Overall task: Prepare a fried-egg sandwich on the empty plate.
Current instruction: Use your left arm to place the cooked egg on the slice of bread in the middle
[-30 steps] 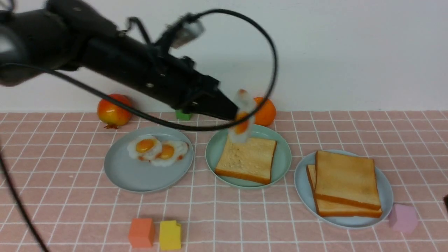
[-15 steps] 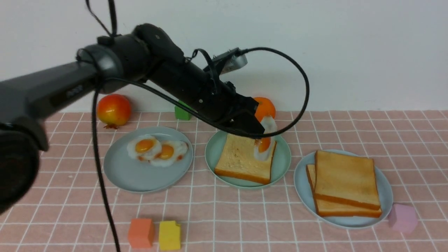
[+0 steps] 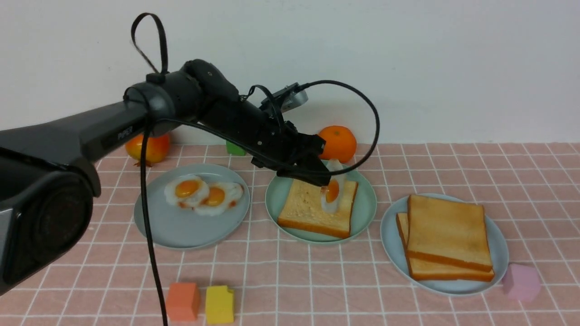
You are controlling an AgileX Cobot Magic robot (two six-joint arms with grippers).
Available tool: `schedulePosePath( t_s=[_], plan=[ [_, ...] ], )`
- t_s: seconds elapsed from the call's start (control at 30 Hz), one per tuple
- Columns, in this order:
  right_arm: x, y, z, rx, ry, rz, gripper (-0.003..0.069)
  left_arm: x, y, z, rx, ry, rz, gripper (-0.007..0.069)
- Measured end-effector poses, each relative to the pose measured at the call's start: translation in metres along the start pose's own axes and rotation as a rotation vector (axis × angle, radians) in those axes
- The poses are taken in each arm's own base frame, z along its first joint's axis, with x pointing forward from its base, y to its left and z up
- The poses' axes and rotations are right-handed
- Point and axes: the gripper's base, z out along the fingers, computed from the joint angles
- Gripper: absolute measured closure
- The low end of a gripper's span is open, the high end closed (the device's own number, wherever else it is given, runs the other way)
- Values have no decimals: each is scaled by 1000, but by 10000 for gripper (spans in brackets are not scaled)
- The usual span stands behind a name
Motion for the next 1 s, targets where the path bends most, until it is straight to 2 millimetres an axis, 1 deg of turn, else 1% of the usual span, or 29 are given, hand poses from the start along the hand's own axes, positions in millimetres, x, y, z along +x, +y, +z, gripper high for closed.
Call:
schedulePosePath(
  t_s=[0.17,0.5,0.57,0.77,1.0],
  plan=[
    [0,0,0,0,0,8,573,0,3,1,11,-6,-30,574],
    [-1,0,0,-3,-13,11,578,-1,-7,-2,142,-2,-100,574],
    [-1,0,0,-3,-13,11,578,0,-6,-1,125,8,-95,574],
    [-1,0,0,-3,-14,13,578,5,6,-1,0,55,-66,574],
    [-2,1,0,-6,-25,14,581,4,8,-2,-17,47,-57,574]
  ],
)
